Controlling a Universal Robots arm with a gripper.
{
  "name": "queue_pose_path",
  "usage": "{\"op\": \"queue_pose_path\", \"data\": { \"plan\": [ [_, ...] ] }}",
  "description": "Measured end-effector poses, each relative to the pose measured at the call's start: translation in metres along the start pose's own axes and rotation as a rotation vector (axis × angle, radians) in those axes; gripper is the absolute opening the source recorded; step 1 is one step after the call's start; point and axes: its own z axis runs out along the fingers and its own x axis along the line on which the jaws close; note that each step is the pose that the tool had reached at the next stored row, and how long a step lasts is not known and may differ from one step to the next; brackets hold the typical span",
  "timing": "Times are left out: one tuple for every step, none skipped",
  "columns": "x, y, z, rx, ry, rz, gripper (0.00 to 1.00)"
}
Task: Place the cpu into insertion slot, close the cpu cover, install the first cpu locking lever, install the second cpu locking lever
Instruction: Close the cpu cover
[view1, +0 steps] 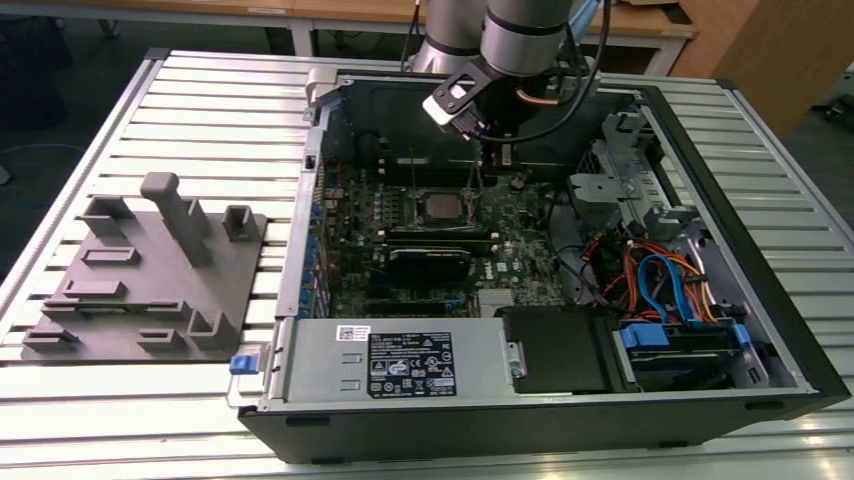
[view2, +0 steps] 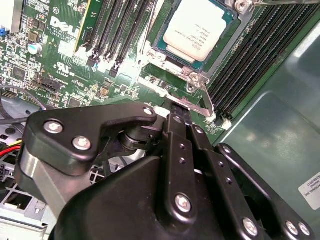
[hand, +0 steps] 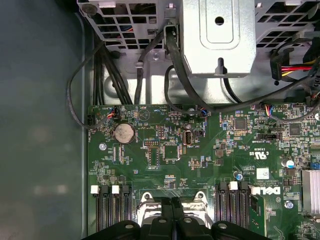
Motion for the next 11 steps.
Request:
{"op": "queue_pose_path", "data": {
  "plan": [
    [0.0000,-0.0001,0.0000,0.0000,-0.0001,0.000,0.10],
    [0.0000,-0.0003,0.0000,0.0000,-0.0001,0.000,0.10],
    [0.0000,-0.0004,0.0000,0.0000,0.0000,0.000,0.10],
    [0.0000,-0.0005,0.0000,0.0000,0.0000,0.000,0.10],
    [0.0000,-0.0007,0.0000,0.0000,0.0000,0.000,0.10],
    [0.0000,-0.0009,0.0000,0.0000,0.0000,0.000,0.10],
    [-0.0001,-0.0013,0.0000,0.0000,0.0000,0.000,0.10],
    [-0.0001,-0.0016,0.0000,0.0000,0.0000,0.000,0.10],
    [-0.0001,-0.0020,0.0000,0.0000,0.0000,0.000,0.10],
    [-0.0001,-0.0024,-0.0001,0.0000,-0.0001,0.000,0.10],
    [-0.0001,-0.0027,-0.0001,0.0000,-0.0001,0.000,0.10]
  ]
}}
